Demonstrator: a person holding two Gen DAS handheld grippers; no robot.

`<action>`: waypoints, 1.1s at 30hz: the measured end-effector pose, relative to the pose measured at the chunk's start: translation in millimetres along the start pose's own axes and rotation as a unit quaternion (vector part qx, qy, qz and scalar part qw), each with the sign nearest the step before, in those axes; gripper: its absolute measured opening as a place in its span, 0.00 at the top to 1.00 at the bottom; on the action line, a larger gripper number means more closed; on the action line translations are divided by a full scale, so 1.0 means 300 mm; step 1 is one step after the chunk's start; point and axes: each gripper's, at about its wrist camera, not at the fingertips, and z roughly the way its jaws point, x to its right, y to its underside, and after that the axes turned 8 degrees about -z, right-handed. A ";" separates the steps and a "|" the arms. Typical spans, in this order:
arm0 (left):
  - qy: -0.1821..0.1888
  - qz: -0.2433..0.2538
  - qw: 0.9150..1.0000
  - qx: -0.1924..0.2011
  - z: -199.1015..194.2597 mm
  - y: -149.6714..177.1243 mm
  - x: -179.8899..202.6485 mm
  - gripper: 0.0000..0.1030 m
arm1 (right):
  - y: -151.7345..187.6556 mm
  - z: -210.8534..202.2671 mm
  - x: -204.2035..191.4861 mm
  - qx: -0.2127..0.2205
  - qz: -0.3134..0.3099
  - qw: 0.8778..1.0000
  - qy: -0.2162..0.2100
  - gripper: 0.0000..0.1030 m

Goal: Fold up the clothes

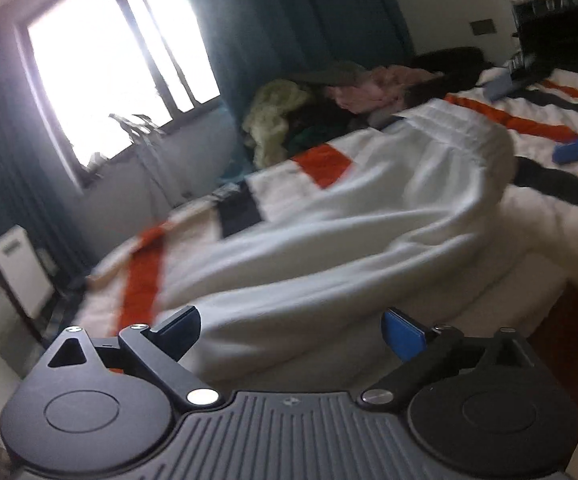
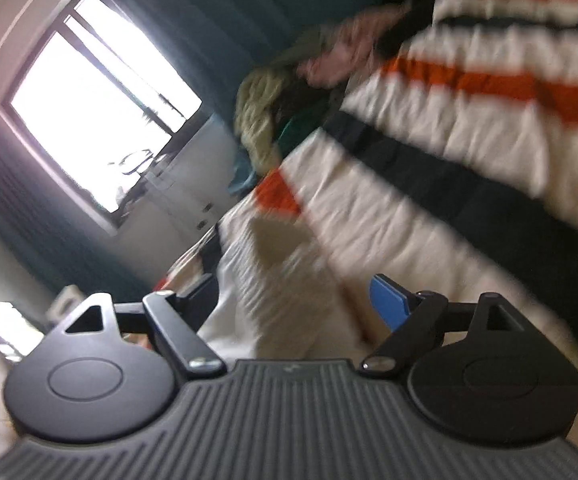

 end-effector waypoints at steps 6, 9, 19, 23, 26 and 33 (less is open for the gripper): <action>-0.030 -0.017 0.999 -0.014 -0.045 0.062 -0.146 0.03 | 0.063 0.120 0.033 -0.054 0.073 0.995 -0.045 0.18; -0.037 -0.022 0.999 -0.027 -0.047 0.090 -0.176 0.03 | 0.072 0.180 0.051 -0.049 0.084 0.994 -0.043 0.27; -0.067 -0.045 0.997 -0.014 0.010 0.125 -0.224 0.00 | 0.030 0.138 0.007 0.020 0.023 0.998 -0.054 0.64; -0.037 -0.184 0.982 -0.035 0.008 0.133 -0.364 0.00 | 0.022 0.115 0.031 0.026 0.039 0.997 -0.053 0.63; -0.071 -0.236 0.968 -0.035 -0.019 0.146 -0.429 0.00 | 0.046 0.132 0.082 0.006 0.071 0.997 -0.026 0.63; -0.091 -0.254 0.962 -0.025 -0.051 0.168 -0.480 0.00 | 0.057 0.097 0.041 0.021 0.043 0.998 -0.032 0.63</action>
